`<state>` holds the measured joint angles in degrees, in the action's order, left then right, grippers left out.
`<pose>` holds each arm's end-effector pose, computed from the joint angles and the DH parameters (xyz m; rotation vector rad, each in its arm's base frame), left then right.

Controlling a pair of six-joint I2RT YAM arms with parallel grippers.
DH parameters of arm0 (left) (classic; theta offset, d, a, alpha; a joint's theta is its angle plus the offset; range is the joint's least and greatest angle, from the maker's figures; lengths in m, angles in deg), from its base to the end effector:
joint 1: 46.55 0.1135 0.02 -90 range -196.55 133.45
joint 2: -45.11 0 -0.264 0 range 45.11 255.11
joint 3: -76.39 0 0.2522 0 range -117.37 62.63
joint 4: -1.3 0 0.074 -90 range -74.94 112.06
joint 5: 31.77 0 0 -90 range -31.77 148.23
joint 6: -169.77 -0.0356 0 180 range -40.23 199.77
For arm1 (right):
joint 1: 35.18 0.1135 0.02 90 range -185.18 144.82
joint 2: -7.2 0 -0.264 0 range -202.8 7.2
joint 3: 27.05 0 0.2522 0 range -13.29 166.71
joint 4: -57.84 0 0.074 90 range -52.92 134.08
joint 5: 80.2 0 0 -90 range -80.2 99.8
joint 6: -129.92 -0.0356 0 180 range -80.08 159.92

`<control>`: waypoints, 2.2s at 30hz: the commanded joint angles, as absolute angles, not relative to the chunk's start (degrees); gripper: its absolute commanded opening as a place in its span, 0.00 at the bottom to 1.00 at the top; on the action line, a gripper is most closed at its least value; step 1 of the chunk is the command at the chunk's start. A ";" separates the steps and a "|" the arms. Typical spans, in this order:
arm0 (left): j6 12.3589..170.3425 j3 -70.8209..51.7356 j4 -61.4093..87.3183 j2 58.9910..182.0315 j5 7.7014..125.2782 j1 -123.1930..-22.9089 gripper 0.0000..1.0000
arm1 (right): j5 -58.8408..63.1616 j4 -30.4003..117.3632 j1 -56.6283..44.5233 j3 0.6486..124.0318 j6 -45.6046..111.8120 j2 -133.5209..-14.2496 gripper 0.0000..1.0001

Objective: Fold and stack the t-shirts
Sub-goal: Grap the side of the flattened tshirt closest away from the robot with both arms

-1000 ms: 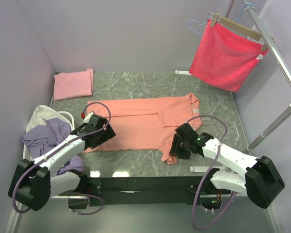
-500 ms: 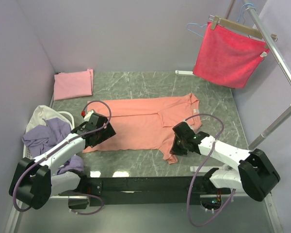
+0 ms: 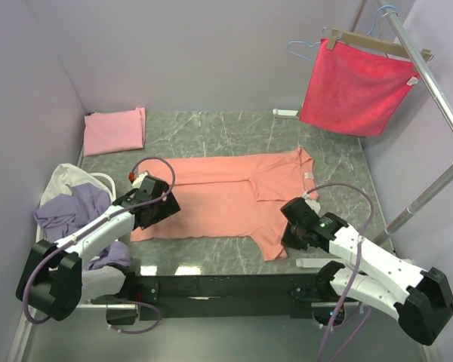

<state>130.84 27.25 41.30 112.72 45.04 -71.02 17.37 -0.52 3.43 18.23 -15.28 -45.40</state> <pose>0.1995 -0.0819 0.1851 -0.6708 2.4740 -0.2089 0.1239 0.0929 0.1915 0.4340 2.7060 0.3073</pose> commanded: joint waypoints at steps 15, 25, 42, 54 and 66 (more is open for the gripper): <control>124.16 21.24 38.70 119.62 46.18 -69.14 1.00 | 28.08 -20.70 7.10 26.78 -25.04 -38.85 0.40; 116.51 0.25 30.18 134.91 55.15 -68.96 0.99 | 31.33 -4.62 3.59 34.24 -9.67 -53.61 0.55; 112.73 -10.67 35.18 156.54 58.50 -61.16 0.99 | 21.94 0.74 -2.84 27.85 -4.55 -56.17 0.58; 111.41 -20.43 34.75 163.41 60.59 -54.90 0.99 | 14.11 -1.36 -1.61 29.41 -0.60 -57.40 0.54; 111.24 -19.20 34.04 162.09 61.83 -55.34 0.99 | 13.58 10.06 -1.43 37.24 4.15 -69.17 0.55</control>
